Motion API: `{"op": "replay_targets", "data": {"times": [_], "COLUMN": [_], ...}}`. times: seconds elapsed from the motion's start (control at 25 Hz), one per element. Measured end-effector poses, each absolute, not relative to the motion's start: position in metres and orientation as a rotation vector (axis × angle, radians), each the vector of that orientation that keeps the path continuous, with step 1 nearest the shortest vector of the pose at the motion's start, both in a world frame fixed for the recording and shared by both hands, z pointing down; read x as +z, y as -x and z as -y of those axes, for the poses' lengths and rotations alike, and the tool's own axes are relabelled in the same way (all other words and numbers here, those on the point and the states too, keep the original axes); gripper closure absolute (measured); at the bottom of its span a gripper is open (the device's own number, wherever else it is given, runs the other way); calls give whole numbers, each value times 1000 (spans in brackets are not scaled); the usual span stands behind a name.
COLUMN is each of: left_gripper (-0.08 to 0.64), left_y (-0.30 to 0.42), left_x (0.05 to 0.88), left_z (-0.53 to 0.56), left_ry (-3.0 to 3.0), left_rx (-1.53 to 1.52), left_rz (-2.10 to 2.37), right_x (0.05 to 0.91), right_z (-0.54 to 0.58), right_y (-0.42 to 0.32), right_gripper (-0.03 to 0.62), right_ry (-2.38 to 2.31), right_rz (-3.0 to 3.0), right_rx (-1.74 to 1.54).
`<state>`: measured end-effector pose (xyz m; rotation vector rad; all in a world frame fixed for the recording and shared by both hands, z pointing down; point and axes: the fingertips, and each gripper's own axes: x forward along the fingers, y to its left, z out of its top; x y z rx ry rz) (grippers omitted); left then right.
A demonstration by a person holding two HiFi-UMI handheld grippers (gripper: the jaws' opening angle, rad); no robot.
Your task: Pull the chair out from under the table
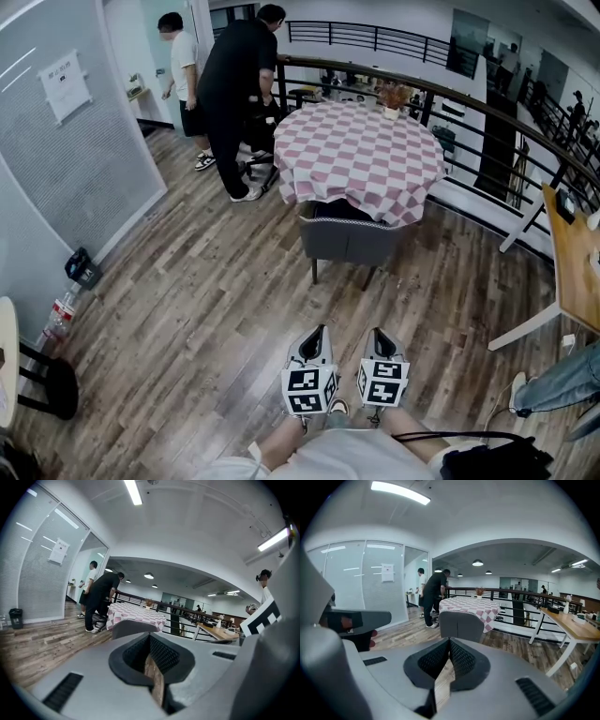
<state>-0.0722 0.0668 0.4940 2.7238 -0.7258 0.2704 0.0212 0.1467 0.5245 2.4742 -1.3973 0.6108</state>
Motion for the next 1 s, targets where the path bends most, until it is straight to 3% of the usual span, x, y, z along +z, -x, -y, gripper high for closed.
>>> {"op": "replay_targets", "data": {"times": [1.0], "left_gripper": [561], "left_y": [-45], "left_x": [500], "left_z": [-53], "left_ry": [-2756], "left_rx": [334], "left_rz": [722], "right_x": [536], "right_z": [-136], "right_y": [-144], "right_gripper": [574], "right_ry": [-2487], "right_rz": [1396], "right_rx": [658]}}
